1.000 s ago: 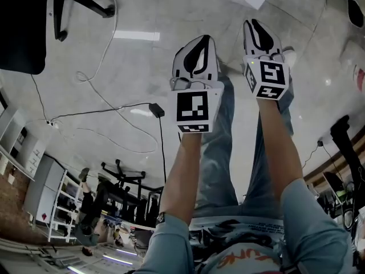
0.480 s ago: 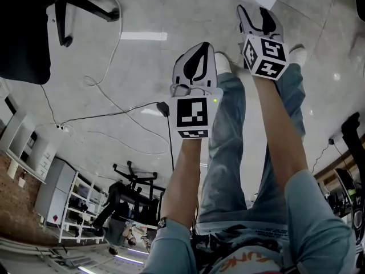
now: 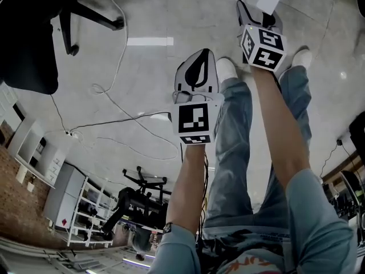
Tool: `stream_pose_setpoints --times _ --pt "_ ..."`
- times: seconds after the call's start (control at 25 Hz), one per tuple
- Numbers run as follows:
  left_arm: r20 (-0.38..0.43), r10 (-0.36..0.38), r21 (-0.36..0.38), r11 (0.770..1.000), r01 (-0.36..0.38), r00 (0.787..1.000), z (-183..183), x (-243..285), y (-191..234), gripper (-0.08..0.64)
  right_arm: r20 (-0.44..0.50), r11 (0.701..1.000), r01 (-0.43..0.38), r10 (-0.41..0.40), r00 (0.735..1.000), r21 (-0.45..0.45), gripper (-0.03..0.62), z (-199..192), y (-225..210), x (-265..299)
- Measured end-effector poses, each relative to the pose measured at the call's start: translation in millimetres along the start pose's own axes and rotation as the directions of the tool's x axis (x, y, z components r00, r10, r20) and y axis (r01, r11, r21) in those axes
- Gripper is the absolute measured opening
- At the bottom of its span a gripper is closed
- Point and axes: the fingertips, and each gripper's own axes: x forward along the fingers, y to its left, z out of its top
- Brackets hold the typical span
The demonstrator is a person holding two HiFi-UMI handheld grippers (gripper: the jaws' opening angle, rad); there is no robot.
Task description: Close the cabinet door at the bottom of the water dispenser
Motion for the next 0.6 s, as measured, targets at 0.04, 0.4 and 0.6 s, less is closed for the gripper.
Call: stream_pose_setpoints --times 0.04,0.4,0.6 --pt "-0.003 0.000 0.000 1.000 0.000 1.000 0 1 -1 0.011 -0.003 1.000 0.000 0.000 1.000 -0.004 0.258 1 -2 1" --pt "-0.006 -0.011 0.003 1.000 0.011 1.000 1 10 -21 0.011 -0.028 0.999 -0.008 0.007 1.000 -0.043 0.235 -5 -14 -3" --pt "-0.022 -0.026 0.026 0.999 0.026 0.999 5 13 -38 0.011 -0.033 0.999 -0.017 0.016 0.999 -0.047 0.232 -7 -28 -13"
